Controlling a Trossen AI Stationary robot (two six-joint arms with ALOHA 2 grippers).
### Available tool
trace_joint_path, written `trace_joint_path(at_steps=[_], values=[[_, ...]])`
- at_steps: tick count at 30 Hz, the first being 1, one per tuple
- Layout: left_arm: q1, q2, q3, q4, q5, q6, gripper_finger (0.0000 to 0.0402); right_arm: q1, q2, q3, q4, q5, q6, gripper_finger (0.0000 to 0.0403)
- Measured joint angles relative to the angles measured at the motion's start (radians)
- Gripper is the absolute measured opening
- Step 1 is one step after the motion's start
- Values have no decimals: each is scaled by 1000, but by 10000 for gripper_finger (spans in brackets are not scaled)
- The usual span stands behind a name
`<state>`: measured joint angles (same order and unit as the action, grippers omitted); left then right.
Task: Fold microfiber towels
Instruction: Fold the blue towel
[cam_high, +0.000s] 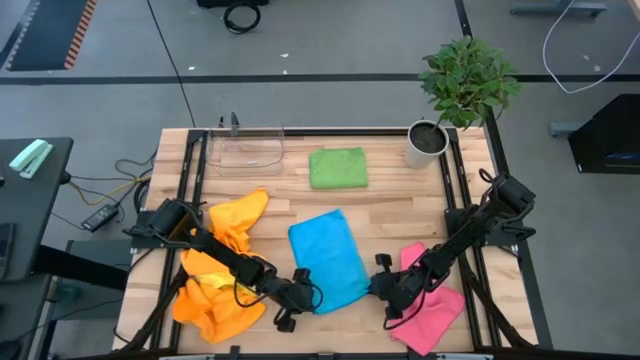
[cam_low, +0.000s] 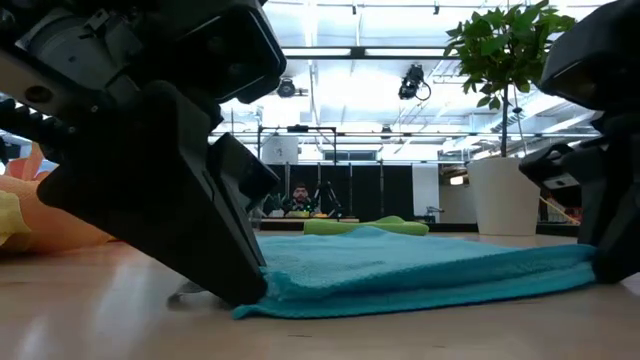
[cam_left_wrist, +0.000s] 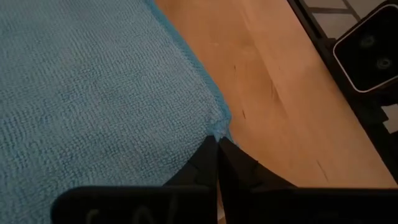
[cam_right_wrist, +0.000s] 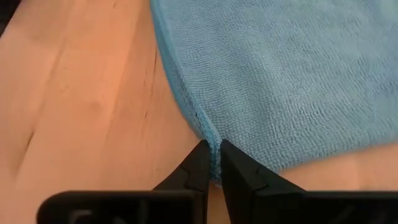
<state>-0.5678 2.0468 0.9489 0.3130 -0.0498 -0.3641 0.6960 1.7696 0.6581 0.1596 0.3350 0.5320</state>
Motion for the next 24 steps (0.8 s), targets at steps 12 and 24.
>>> trace_joint_path(at_steps=[12, 24], values=[[9, -54, -10, 2, 33, -149, 3, -19, -58, 112, -88, -185, 205, 39], [27, -317, -73, -9, 136, -419, 1, -214, -279, 131, -228, -388, 348, 39]])
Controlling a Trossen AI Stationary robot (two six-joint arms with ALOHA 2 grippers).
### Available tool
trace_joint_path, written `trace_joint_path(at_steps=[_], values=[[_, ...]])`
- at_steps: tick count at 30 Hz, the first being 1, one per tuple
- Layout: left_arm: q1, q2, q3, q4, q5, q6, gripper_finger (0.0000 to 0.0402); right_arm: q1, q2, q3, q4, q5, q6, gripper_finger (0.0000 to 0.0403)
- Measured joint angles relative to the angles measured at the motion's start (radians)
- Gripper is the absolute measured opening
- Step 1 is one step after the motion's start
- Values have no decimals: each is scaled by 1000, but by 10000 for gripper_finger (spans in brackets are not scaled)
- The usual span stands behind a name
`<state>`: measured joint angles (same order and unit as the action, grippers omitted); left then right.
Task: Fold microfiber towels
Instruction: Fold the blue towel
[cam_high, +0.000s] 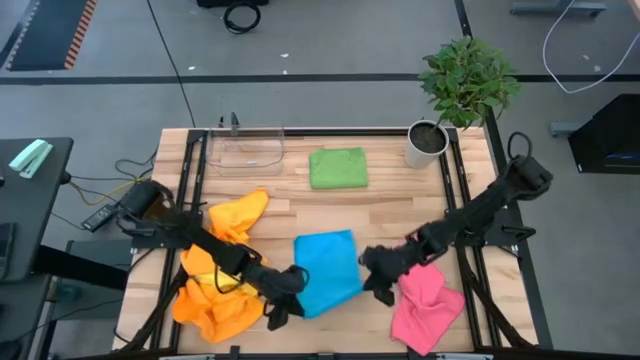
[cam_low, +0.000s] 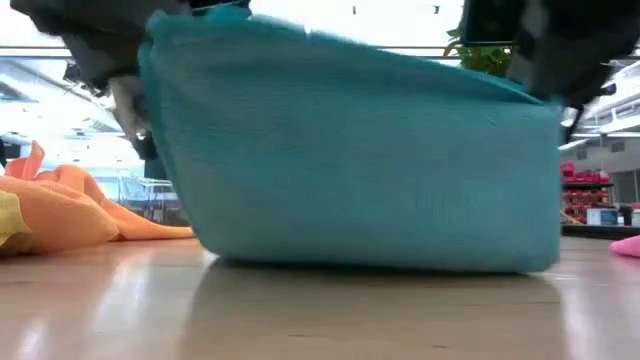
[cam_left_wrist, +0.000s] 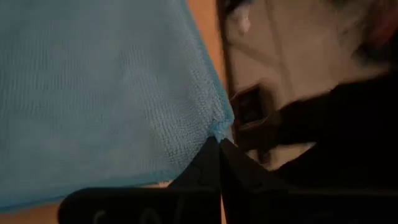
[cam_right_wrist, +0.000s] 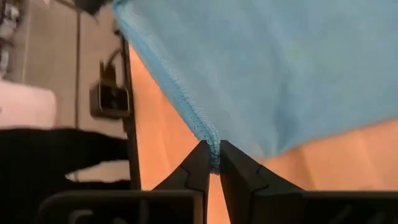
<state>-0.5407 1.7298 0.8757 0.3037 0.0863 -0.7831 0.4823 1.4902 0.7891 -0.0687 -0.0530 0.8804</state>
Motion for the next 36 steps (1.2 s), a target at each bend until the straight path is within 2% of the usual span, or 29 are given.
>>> trace_joint_path(at_steps=[6, 9, 17, 22, 28, 33, 36], values=[[70, -120, -126, -25, -69, -259, 1, -152, -26, 2, -47, -27, -4, 39], [124, -163, -199, -21, -109, -319, 1, -232, -4, 2, -81, -26, -47, 39], [280, -204, -279, -27, -117, -256, 1, -378, 60, 2, -83, -21, -187, 39], [348, -204, -277, -88, -109, -212, 1, -423, 68, 2, -89, 73, -254, 39], [376, -196, -275, -178, -108, -184, 1, -464, 110, 2, -33, 81, -297, 39], [376, -197, -277, -153, -109, -165, 1, -474, 125, 2, 26, 84, -360, 39], [375, -217, -275, -144, -115, -162, 1, -474, 124, 3, 68, 125, -376, 39]])
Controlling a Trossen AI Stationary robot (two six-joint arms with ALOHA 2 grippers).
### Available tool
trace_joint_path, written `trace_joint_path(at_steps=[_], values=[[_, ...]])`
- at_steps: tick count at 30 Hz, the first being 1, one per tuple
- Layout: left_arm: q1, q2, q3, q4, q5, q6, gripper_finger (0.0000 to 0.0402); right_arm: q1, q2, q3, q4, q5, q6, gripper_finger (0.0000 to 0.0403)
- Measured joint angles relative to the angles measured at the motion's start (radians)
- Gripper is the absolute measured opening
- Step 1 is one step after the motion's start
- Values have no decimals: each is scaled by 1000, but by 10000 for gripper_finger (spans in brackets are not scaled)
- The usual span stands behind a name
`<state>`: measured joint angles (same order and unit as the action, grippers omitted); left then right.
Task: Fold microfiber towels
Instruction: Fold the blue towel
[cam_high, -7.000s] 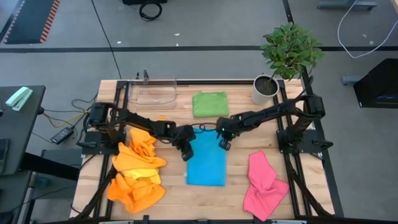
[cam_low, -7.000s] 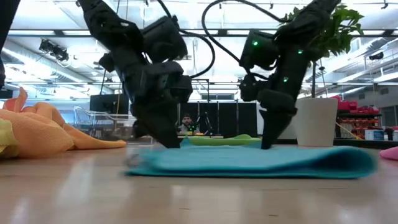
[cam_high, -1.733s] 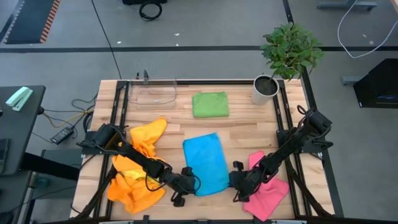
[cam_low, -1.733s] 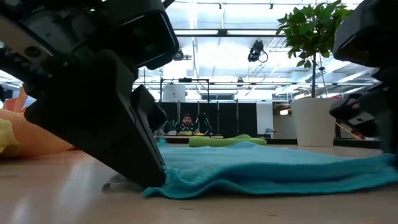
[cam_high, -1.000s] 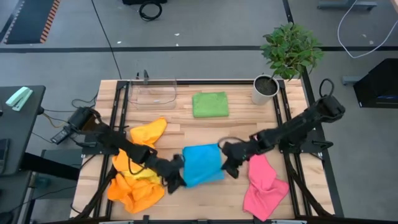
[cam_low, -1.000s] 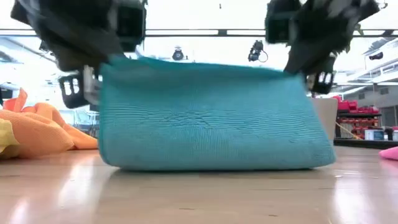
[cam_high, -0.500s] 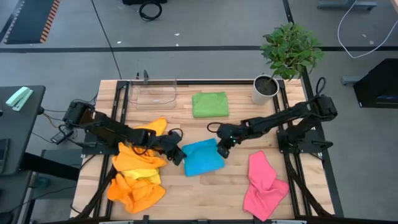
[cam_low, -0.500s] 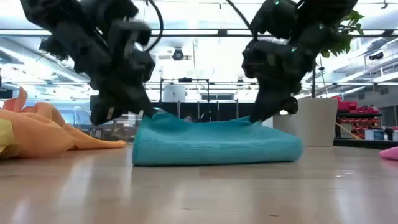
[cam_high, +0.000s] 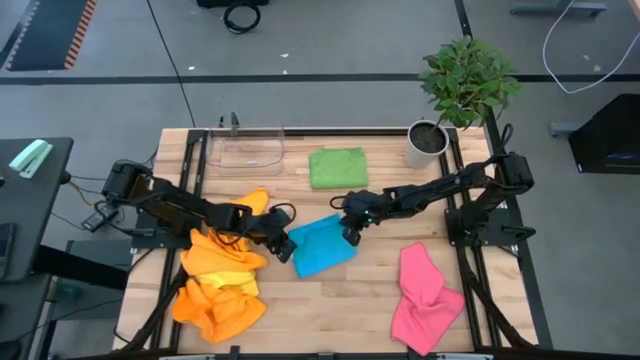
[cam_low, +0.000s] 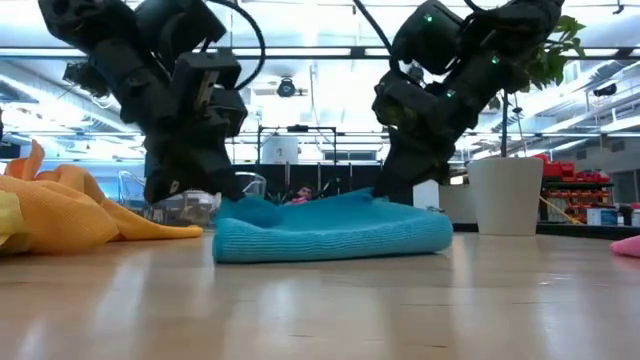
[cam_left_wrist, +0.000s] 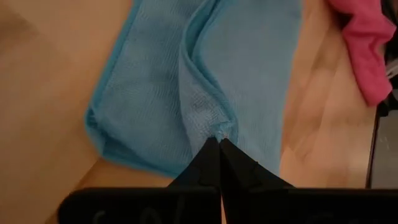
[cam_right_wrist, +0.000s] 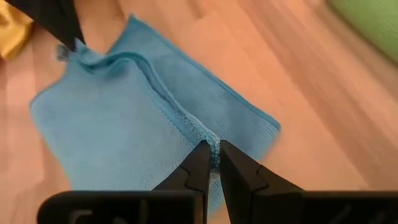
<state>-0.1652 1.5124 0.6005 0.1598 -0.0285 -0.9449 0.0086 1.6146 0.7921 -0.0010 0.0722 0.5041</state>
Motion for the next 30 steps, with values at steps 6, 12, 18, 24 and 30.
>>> trace_joint_path(at_steps=[6, 12, 18, 24, 30], values=[[7, -25, 2, 3, -84, 22, 1, -22, 13, -1, -12, 40, -14, 39], [12, -22, 1, -17, -100, 25, 1, -44, 73, 0, 73, 82, -67, 39], [6, -23, 0, -23, -110, 22, 1, -60, 157, -1, 206, 85, -126, 39], [4, -23, 0, -21, -110, 22, 1, -60, 201, -1, 247, 85, -149, 39], [4, -23, 1, -31, -110, 25, 1, -51, 127, 0, 248, 109, -178, 39]])
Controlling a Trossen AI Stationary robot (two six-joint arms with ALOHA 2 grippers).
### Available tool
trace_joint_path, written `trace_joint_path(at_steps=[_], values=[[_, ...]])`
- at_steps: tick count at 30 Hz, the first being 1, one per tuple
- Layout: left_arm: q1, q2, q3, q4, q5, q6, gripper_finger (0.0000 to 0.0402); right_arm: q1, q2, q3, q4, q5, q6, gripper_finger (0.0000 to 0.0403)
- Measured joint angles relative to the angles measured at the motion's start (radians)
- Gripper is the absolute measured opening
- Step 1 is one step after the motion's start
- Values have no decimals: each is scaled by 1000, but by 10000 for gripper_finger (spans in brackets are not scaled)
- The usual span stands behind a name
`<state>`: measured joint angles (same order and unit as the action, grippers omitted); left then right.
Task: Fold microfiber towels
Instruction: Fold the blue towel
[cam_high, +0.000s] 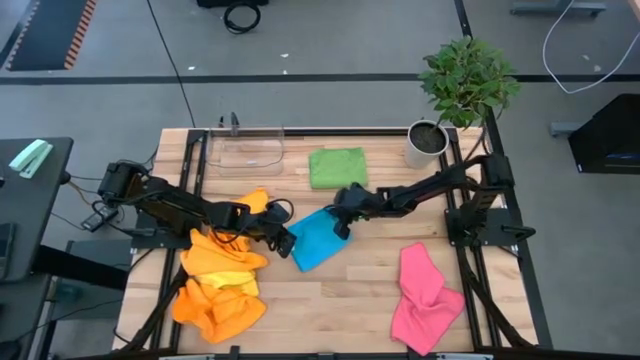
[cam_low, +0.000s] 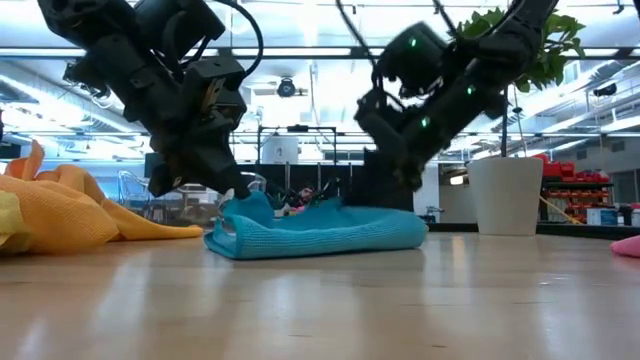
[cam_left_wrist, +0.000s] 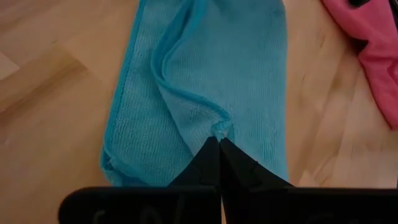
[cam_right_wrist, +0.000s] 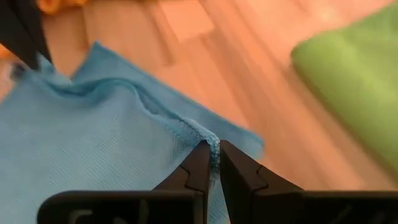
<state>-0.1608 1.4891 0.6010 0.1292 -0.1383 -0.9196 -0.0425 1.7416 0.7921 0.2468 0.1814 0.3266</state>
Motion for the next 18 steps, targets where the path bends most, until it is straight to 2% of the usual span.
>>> trace_joint_path(at_steps=[4, 13, 18], values=[[0, 0, 0, -1, 0, 0, 1, -21, -6, 1, 27, 2, -38, 39], [0, 0, 0, -5, 0, 0, 1, -87, 172, 6, 184, -73, -31, 39], [-1, 0, 0, -33, -6, -2, 1, -82, 231, 38, 196, -91, -14, 40]])
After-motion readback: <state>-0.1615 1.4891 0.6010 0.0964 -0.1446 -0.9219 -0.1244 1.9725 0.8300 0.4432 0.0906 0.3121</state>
